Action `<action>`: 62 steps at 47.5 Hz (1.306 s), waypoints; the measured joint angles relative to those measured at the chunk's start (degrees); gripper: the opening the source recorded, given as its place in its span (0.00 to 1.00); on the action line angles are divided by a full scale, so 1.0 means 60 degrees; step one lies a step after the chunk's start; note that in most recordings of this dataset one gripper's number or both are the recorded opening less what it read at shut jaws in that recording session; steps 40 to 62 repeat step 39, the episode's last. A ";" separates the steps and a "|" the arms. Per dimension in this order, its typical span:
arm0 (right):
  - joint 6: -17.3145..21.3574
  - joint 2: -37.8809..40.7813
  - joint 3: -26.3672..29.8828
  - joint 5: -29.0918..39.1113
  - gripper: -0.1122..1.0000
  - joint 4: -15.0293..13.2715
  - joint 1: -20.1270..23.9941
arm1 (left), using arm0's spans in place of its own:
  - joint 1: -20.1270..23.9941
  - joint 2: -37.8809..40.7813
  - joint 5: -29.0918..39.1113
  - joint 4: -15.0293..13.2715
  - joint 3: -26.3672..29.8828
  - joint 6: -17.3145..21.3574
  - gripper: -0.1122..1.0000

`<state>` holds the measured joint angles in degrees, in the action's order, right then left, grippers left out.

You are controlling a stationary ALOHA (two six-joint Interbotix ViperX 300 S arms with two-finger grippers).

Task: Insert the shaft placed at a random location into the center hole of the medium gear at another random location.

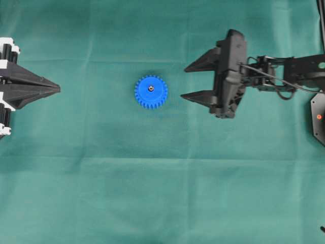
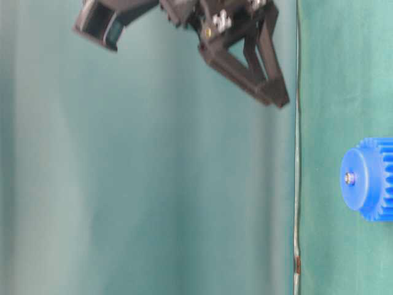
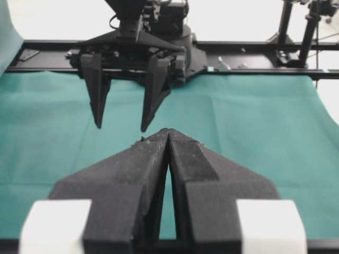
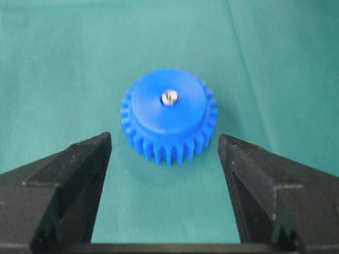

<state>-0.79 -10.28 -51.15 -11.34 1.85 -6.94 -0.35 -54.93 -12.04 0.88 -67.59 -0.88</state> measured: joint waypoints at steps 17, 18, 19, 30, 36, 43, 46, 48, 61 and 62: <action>0.0000 -0.1333 -0.1113 0.0146 0.83 0.0073 0.0000 | 0.0000 0.0000 0.0000 0.0000 0.0000 0.0000 0.10; 0.0000 -0.1392 -0.1157 0.0161 0.83 0.0073 0.0000 | 0.0000 0.0000 0.0000 0.0000 0.0000 0.0000 0.10; 0.0000 -0.1465 -0.1201 0.0161 0.83 0.0073 0.0000 | 0.0000 0.0000 0.0000 -0.0015 0.0000 0.0000 0.10; 0.0000 -0.1860 -0.1465 0.0293 0.83 0.0088 0.0000 | 0.0000 0.0000 0.0000 -0.0015 0.0000 0.0000 0.10; 0.0000 -0.1890 -0.1479 0.0308 0.83 0.0088 0.0000 | 0.0000 0.0000 0.0000 0.0000 0.0000 0.0000 0.10; 0.0000 -0.1890 -0.1479 0.0322 0.83 0.0088 -0.0015 | 0.0000 0.0000 0.0000 -0.0015 0.0000 0.0000 0.10; 0.0000 -0.1890 -0.1479 0.0322 0.83 0.0088 -0.0015 | 0.0000 0.0000 0.0000 -0.0015 0.0000 0.0000 0.10; 0.0000 -0.1890 -0.1479 0.0322 0.83 0.0088 -0.0015 | 0.0000 0.0000 0.0000 -0.0015 0.0000 0.0000 0.10; 0.0000 -0.1890 -0.1479 0.0322 0.83 0.0088 -0.0015 | 0.0000 0.0000 0.0000 -0.0015 0.0000 0.0000 0.10; 0.0000 -0.1890 -0.1479 0.0322 0.83 0.0088 -0.0015 | 0.0000 0.0000 0.0000 -0.0015 0.0000 0.0000 0.10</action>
